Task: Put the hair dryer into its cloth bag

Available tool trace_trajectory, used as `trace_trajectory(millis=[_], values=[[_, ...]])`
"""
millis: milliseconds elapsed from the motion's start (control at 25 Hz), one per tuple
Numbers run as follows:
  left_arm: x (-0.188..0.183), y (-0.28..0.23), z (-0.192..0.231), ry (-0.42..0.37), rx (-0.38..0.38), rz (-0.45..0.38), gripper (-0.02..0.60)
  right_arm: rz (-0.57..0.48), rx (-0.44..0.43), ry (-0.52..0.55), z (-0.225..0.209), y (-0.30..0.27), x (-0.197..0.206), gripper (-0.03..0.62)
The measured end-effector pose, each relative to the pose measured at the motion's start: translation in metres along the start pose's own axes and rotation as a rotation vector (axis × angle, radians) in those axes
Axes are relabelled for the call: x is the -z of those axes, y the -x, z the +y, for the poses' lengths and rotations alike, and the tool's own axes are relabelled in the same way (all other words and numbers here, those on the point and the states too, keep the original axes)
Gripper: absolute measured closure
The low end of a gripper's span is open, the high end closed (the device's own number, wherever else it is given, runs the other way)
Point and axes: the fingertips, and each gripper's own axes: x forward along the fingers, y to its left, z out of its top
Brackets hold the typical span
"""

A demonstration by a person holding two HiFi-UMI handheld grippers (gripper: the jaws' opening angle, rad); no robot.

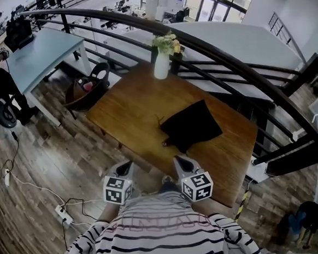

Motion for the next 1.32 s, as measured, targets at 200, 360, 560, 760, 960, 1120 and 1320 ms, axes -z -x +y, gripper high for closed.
trace_trajectory(millis=[200,360,560,760,960,1120,1320], values=[[0.003,0.003,-0.002,0.004,-0.002,0.010,0.578,0.000,-0.010,0.010,0.003,-0.002,-0.002,0.594],[0.006,0.004,-0.003,0.018,-0.005,-0.003,0.578,0.006,-0.008,0.023,0.002,-0.004,0.000,0.594],[0.005,0.000,-0.003,0.032,-0.012,-0.018,0.578,0.001,-0.015,0.030,-0.002,-0.008,-0.001,0.594],[0.001,-0.002,-0.004,0.034,-0.019,-0.026,0.578,-0.009,-0.018,0.036,-0.007,-0.011,-0.004,0.594],[0.000,-0.003,-0.008,0.023,-0.020,-0.024,0.578,-0.016,-0.030,0.043,-0.008,-0.011,-0.006,0.594],[-0.003,-0.008,-0.005,0.022,-0.025,-0.022,0.578,-0.018,-0.042,0.047,-0.010,-0.013,-0.007,0.594],[-0.003,-0.012,-0.007,0.040,-0.020,-0.022,0.578,-0.014,-0.039,0.047,-0.015,-0.012,-0.005,0.594]])
